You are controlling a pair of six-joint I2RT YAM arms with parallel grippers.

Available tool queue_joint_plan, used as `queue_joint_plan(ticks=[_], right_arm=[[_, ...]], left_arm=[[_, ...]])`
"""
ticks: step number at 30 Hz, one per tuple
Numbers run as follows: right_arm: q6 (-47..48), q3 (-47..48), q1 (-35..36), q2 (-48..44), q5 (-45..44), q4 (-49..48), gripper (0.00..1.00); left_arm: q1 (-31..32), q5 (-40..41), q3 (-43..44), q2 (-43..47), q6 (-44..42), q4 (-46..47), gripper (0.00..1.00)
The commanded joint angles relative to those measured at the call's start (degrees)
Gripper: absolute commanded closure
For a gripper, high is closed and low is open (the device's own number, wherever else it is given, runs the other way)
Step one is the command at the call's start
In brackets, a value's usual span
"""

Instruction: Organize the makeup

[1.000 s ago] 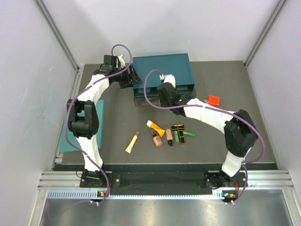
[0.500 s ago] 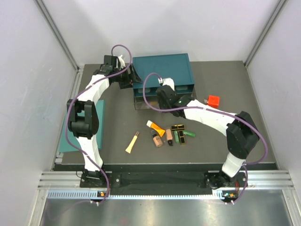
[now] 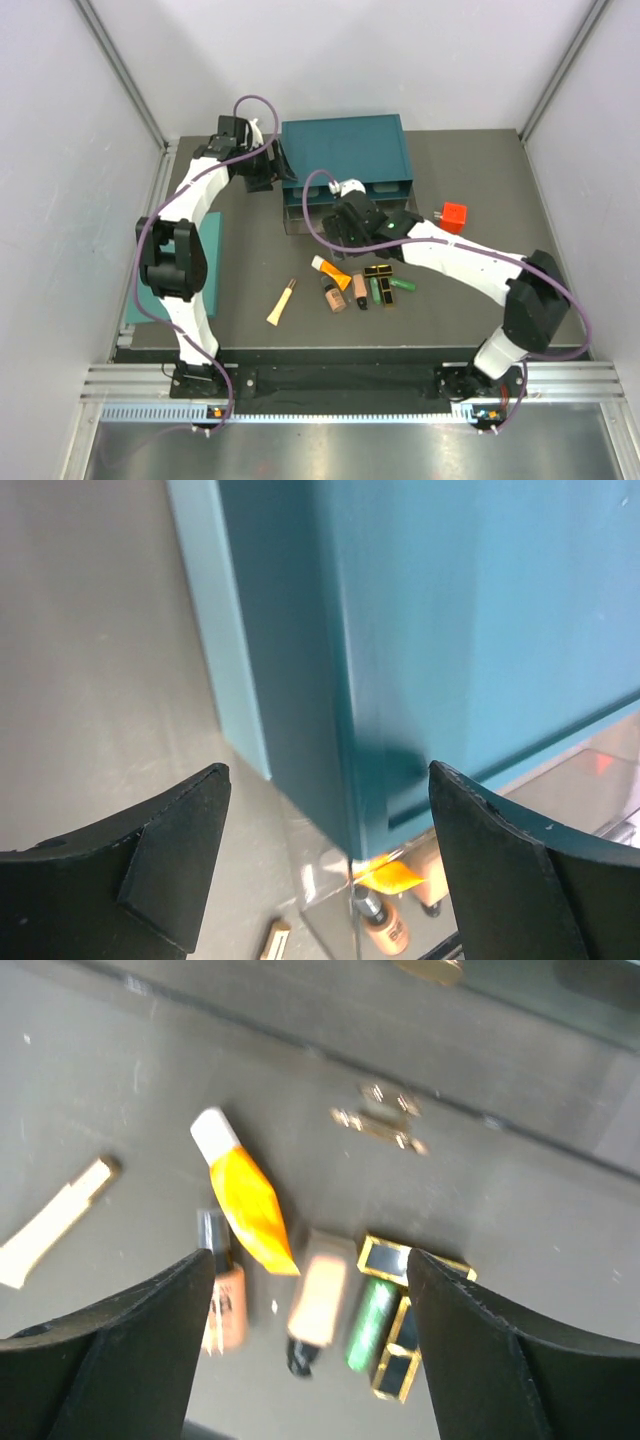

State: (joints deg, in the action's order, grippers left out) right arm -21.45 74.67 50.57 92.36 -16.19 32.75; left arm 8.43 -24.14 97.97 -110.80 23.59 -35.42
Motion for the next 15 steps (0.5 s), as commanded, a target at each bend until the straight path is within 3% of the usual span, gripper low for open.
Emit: queue_joint_plan(ticks=[1, 6, 9, 15], right_arm=[[1.76, -1.90, 0.85, -6.30, 0.97, 4.77, 0.26], [1.42, -5.32, 1.02, -7.02, 4.66, 5.66, 0.33], [1.06, -7.08, 1.02, -5.61, 7.65, 4.61, 0.44], [1.41, -7.70, 1.29, -0.34, 12.58, 4.16, 0.50]], left_arm=[[0.28, 3.04, 1.43, 4.72, -3.11, -3.87, 0.15], [0.28, 3.05, 0.47, 4.98, -3.38, -4.13, 0.15], [0.28, 2.79, 0.20, 4.72, -3.47, -4.13, 0.15], [0.28, 3.05, 0.29, 4.63, -4.17, -4.57, 0.15]])
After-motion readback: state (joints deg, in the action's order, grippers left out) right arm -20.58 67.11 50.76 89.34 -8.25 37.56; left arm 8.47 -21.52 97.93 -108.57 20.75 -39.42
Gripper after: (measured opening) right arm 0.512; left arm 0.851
